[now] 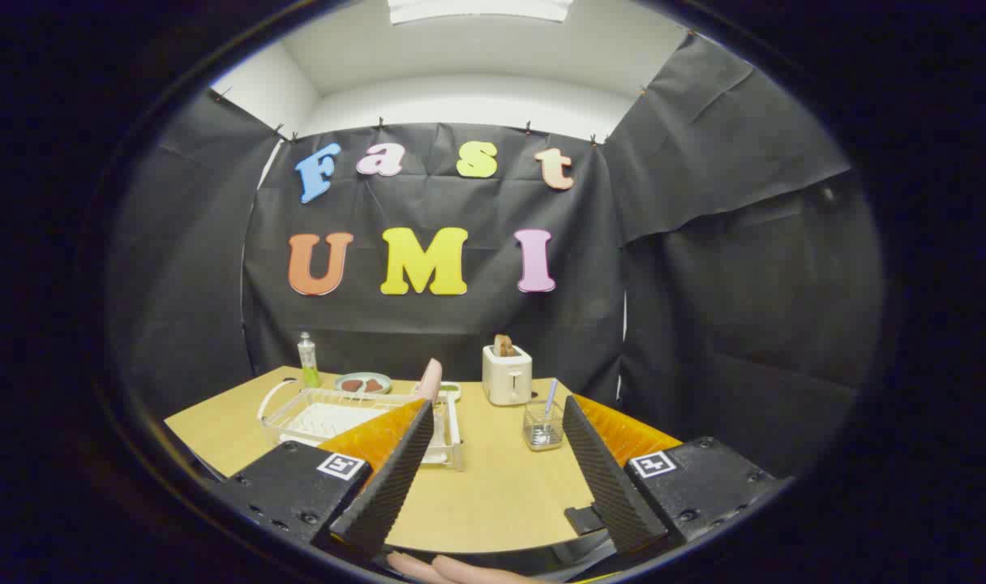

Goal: Take the plate from the dish rack, then take the spoon from the basket and place it into the plate.

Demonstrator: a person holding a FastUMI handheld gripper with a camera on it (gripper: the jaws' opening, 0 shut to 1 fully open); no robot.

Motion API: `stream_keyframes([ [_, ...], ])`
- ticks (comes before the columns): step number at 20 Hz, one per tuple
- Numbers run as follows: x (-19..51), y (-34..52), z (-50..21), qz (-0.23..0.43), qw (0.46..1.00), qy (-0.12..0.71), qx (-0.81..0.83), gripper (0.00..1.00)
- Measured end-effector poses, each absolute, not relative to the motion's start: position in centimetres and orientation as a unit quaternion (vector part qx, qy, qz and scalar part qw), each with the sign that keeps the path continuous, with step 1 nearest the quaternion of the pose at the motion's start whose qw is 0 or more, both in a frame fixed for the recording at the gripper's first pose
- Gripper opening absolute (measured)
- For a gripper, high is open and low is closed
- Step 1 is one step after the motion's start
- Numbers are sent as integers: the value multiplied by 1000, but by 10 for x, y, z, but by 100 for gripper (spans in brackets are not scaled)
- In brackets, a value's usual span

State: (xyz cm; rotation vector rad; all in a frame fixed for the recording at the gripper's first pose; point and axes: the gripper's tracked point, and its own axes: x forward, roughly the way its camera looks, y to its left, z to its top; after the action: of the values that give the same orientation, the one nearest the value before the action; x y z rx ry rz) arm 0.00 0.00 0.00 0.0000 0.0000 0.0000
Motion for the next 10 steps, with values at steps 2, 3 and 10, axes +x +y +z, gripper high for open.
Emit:
stream_keyframes([
  [2, 1, 1, -4, 2, 1000, 3, -4, 100],
  [3, 2, 2, -6, 5, 1000, 5, -6, 100],
  [10, 4, -3, -9, 3, 1000, 7, -8, 100],
])
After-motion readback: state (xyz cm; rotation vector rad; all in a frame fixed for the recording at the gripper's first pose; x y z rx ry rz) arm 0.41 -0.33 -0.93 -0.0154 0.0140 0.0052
